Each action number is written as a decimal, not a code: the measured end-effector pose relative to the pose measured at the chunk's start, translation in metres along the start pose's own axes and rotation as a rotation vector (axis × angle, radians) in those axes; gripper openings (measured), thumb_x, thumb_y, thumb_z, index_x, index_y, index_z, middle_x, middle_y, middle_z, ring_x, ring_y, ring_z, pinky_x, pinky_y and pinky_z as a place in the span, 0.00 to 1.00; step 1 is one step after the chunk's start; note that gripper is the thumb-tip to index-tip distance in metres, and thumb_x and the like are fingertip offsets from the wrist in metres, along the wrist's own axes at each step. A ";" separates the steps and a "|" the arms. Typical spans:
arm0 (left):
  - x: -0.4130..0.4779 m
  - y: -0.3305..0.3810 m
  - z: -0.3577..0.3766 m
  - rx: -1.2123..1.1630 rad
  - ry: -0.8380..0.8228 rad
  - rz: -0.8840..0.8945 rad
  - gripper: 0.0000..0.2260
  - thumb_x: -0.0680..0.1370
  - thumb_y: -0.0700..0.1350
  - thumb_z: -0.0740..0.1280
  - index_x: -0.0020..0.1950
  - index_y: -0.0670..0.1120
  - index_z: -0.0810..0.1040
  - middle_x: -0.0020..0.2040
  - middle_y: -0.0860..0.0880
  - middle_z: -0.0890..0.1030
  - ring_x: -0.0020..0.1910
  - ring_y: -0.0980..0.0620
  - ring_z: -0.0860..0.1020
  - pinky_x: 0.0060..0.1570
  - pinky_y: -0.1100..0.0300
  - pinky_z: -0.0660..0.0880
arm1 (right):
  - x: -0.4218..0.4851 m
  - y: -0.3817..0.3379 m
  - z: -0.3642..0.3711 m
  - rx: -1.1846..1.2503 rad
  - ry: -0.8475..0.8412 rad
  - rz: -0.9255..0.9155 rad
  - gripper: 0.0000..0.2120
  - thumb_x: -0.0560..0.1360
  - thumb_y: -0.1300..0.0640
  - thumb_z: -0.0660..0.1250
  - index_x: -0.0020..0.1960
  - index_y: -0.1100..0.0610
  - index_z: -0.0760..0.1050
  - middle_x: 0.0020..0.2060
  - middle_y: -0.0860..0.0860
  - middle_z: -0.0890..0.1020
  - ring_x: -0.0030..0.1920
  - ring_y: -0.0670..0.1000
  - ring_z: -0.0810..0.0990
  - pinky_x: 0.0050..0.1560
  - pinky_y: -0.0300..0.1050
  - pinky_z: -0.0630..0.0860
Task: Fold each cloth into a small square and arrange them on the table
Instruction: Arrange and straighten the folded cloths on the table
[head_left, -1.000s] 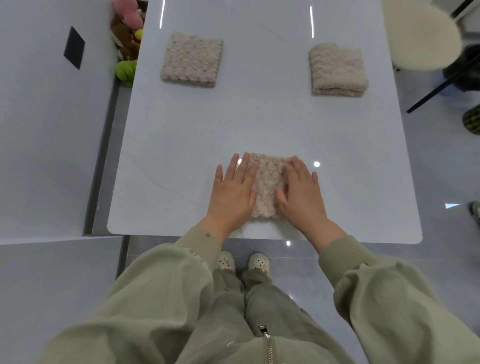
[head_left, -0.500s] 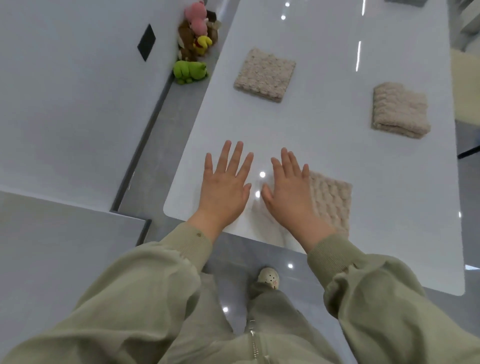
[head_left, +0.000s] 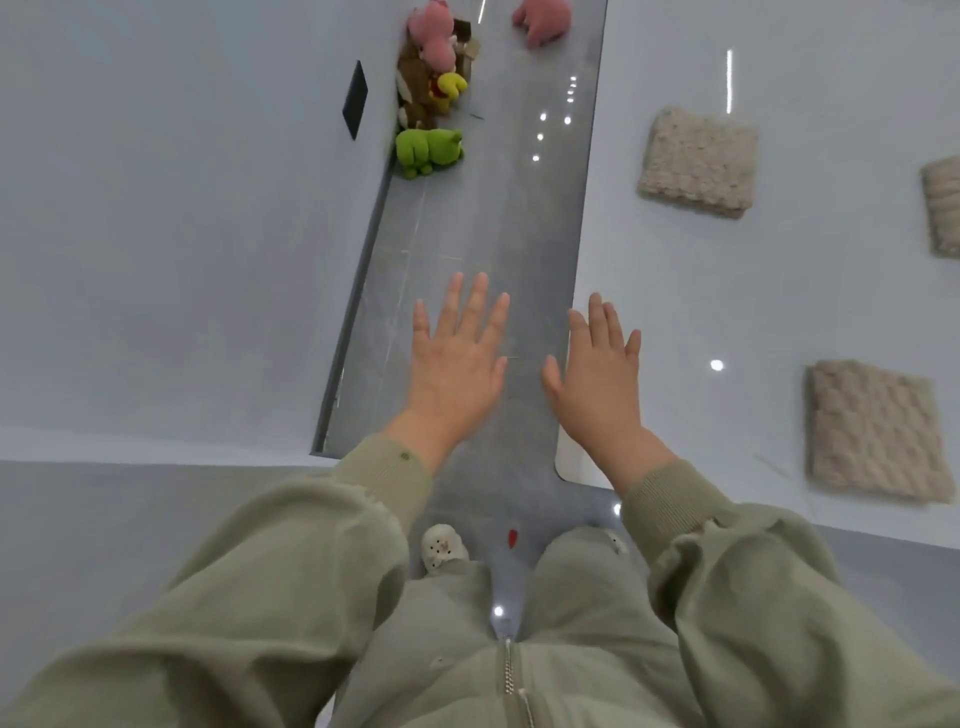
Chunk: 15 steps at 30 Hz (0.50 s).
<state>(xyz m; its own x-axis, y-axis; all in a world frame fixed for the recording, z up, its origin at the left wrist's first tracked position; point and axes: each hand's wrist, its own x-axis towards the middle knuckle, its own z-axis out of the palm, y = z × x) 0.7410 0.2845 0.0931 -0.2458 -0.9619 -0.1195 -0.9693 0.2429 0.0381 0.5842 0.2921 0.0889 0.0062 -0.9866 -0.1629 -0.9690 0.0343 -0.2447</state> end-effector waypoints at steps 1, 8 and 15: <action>0.004 -0.007 -0.001 -0.003 -0.004 0.010 0.29 0.81 0.54 0.52 0.77 0.49 0.42 0.78 0.45 0.41 0.76 0.43 0.39 0.70 0.38 0.40 | 0.003 -0.007 0.001 -0.008 -0.001 0.011 0.28 0.78 0.52 0.57 0.74 0.62 0.56 0.76 0.59 0.51 0.76 0.57 0.48 0.73 0.61 0.45; 0.056 -0.017 0.007 -0.038 -0.039 0.140 0.29 0.81 0.54 0.52 0.77 0.49 0.43 0.78 0.45 0.42 0.76 0.43 0.40 0.71 0.38 0.43 | 0.042 -0.010 0.004 -0.001 0.024 0.144 0.28 0.78 0.51 0.56 0.74 0.61 0.55 0.76 0.59 0.50 0.76 0.57 0.47 0.73 0.60 0.45; 0.139 -0.001 0.006 -0.048 -0.058 0.290 0.28 0.81 0.53 0.52 0.78 0.49 0.43 0.78 0.45 0.42 0.76 0.44 0.41 0.71 0.39 0.42 | 0.100 0.020 -0.002 0.035 0.061 0.299 0.28 0.77 0.52 0.56 0.74 0.61 0.55 0.76 0.59 0.49 0.76 0.57 0.46 0.73 0.61 0.46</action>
<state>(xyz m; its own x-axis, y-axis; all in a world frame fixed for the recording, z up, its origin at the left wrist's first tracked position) 0.7081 0.1514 0.0701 -0.5137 -0.8442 -0.1533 -0.8575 0.4990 0.1253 0.5654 0.1934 0.0699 -0.2943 -0.9396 -0.1749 -0.9165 0.3293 -0.2272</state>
